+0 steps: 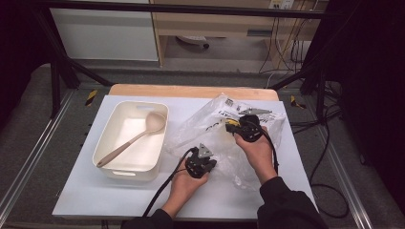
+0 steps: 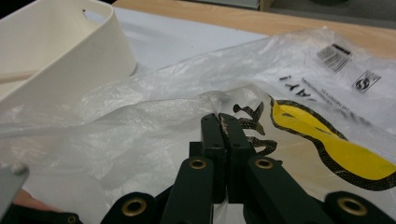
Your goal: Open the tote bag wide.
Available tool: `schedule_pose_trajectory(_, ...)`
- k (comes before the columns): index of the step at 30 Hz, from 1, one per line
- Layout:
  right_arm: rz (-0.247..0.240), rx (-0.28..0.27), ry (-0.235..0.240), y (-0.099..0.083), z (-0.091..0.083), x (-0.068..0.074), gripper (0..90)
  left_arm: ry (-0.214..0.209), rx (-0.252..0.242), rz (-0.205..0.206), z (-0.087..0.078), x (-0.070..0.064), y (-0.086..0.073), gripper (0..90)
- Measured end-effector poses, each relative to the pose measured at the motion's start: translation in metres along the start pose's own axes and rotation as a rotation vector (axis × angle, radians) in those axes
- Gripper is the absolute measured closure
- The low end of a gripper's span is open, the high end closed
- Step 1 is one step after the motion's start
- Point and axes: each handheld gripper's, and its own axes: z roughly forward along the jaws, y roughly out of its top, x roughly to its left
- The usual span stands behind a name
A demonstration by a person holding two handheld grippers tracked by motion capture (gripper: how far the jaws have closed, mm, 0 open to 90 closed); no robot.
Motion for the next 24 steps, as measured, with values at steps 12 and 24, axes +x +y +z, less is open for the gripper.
schedule_pose_trajectory(12,0.018,-0.071,-0.019,0.036,-0.013,-0.002,90.0,-0.026,0.003,-0.017,0.0,0.004,0.0,90.0)
schedule_pose_trajectory(24,0.036,-0.093,-0.038,0.055,-0.015,-0.008,90.0,-0.027,0.007,0.002,0.0,0.004,0.001,90.0)
